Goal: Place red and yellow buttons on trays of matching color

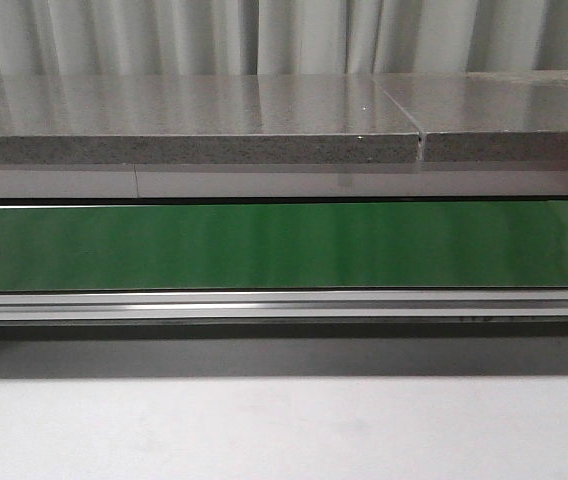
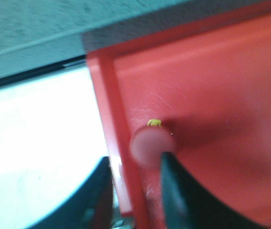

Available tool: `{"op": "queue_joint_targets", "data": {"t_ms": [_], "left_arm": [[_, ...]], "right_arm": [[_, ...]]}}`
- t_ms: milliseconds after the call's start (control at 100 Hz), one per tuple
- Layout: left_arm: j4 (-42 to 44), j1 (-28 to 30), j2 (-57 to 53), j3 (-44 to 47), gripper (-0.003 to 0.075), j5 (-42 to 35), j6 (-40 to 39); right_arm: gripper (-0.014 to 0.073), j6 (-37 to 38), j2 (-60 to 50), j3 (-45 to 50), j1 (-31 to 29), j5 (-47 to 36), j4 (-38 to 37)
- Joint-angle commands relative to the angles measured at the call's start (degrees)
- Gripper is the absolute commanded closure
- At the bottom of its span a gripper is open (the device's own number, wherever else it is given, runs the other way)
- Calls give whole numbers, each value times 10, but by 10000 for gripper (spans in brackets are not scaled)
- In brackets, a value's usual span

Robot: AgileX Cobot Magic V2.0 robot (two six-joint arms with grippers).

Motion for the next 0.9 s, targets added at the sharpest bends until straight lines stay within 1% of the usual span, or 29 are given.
{"op": "queue_joint_targets", "data": {"t_ms": [0, 10, 20, 30, 60, 160, 380, 520, 720, 890], "left_arm": [[-6, -5, 10, -12, 741, -43, -5], [-6, -5, 10, -12, 741, -43, -5], [-6, -5, 10, -12, 741, -43, -5], [-6, -5, 10, -12, 741, -43, -5], [-6, -5, 10, -12, 741, -43, -5], [-6, -5, 10, -12, 741, -43, -5], [-6, -5, 10, -12, 741, -43, -5], [-6, -5, 10, -12, 741, -43, -5], [-6, -5, 10, -12, 741, -43, -5], [-6, -5, 10, -12, 741, -44, -5]], "right_arm": [[575, -31, -77, 13, 12, -33, 2], [601, -38, -84, 19, 15, -36, 2], [601, -38, -88, 23, 16, -36, 2], [638, -43, -95, 30, 19, -41, 2], [666, -53, -106, 44, 26, -46, 2], [659, -75, -167, 106, 55, -76, 2], [659, -87, -301, 238, 127, -140, -13], [659, -89, -382, 313, 162, -155, -13], [659, -89, -479, 412, 184, -176, -12], [659, -89, -572, 492, 184, -200, -2]]}}
